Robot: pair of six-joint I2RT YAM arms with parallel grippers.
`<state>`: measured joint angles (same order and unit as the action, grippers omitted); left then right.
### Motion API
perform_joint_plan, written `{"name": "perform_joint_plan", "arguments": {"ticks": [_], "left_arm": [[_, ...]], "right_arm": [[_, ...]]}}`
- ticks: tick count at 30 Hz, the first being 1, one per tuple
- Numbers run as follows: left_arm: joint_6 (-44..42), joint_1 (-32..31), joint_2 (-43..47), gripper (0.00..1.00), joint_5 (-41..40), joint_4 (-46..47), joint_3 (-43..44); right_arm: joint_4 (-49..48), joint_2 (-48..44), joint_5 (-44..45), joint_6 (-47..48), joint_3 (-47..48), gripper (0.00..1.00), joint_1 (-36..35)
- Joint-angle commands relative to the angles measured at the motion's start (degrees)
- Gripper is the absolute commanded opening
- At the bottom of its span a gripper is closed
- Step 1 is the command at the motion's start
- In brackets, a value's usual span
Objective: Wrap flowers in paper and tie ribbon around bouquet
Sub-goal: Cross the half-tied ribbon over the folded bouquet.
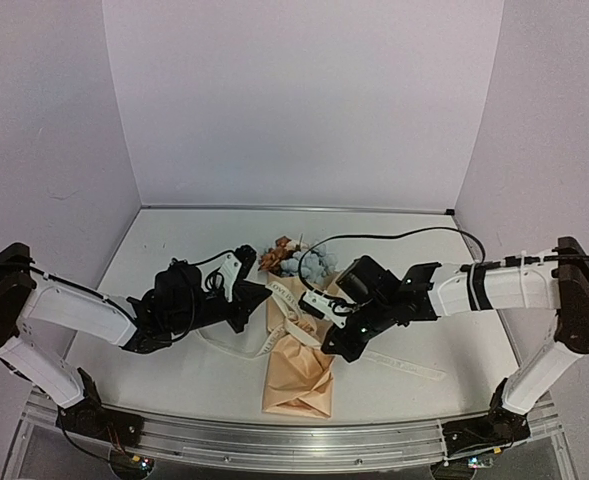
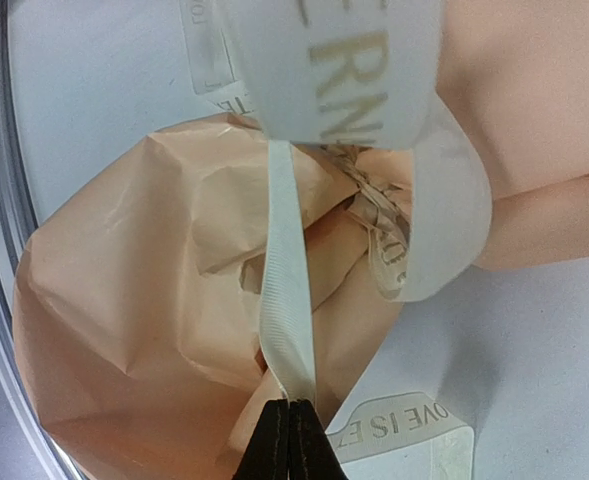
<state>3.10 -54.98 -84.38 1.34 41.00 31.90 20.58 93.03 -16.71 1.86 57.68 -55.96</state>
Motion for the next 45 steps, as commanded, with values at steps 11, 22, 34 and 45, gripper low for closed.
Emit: {"name": "perform_joint_plan", "arguments": {"ticks": [11, 22, 34, 45], "left_arm": [[4.6, 1.1, 2.8, 0.0, 2.3, 7.3, -4.3], [3.1, 1.0, 2.7, 0.0, 5.0, 8.0, -3.8], [2.2, 0.9, 4.0, 0.0, 7.1, 6.4, -3.4], [0.4, -1.8, 9.1, 0.0, 15.1, -3.4, -3.2]], "right_arm": [[-0.6, -4.2, 1.0, -7.5, 2.2, 0.0, 2.2], [-6.5, 5.4, -7.7, -23.0, 10.2, 0.0, 2.2], [-10.8, 9.5, 3.3, -30.9, 8.8, 0.0, 2.1], [-12.1, 11.2, 11.2, -31.0, 9.0, 0.0, 2.0]]}}
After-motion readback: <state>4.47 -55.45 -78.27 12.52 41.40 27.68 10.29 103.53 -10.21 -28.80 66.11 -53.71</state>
